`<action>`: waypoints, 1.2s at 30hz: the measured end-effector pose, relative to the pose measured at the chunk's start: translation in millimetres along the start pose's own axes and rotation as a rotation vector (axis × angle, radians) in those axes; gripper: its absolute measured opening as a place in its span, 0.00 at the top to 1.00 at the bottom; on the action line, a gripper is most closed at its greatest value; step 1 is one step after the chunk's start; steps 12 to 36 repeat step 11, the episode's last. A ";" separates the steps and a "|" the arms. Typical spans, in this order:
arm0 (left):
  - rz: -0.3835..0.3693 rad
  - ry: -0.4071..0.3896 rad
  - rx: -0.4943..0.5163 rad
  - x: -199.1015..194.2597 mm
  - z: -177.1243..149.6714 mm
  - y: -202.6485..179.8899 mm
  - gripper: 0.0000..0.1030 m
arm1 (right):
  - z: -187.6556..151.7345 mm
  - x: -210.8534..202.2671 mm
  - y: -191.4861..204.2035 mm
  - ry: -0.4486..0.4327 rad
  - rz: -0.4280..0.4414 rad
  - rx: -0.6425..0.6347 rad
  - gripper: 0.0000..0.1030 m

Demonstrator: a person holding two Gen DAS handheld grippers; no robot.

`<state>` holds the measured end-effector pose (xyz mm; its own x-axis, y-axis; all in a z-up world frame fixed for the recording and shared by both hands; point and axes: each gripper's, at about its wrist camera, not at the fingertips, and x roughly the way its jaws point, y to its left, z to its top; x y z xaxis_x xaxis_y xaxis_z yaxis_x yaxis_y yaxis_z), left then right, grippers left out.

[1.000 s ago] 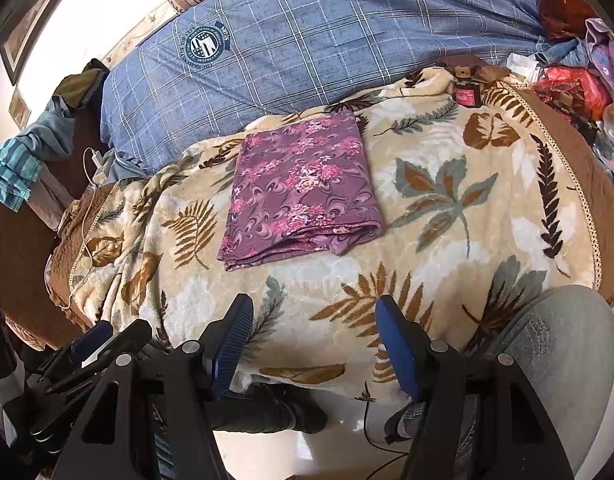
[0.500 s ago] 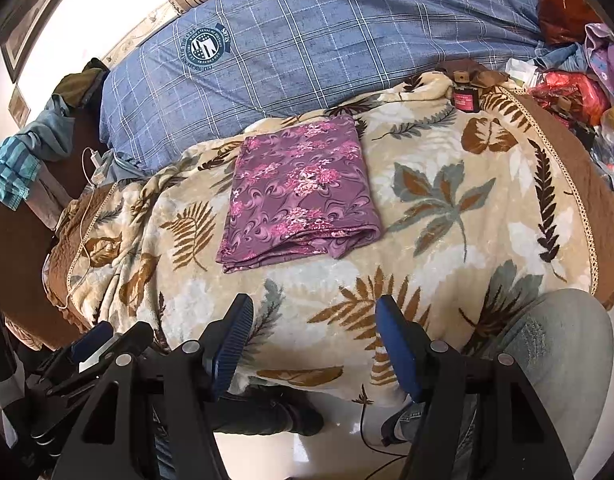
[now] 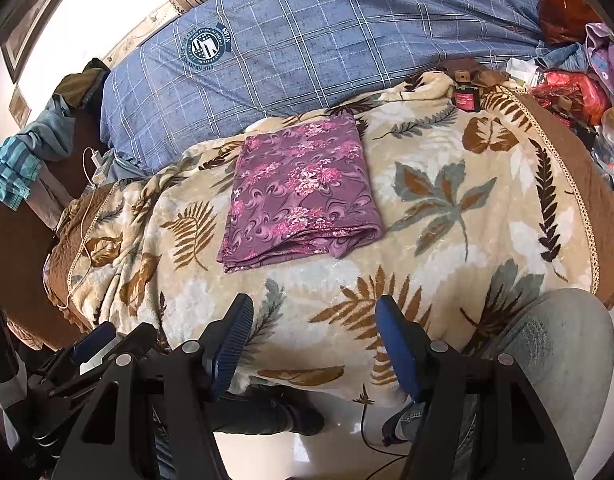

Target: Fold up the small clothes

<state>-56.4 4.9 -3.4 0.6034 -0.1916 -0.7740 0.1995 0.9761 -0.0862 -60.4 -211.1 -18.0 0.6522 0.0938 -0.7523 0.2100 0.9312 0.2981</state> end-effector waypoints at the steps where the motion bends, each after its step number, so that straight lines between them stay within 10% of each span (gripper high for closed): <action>1: 0.000 0.000 0.001 0.0 0.0 0.2 0.29 | -0.2 0.3 0.2 0.000 0.000 -0.001 0.36; 36: -0.015 0.049 0.001 34.4 3.2 5.1 0.29 | 3.5 17.1 -3.2 0.024 0.006 0.008 0.36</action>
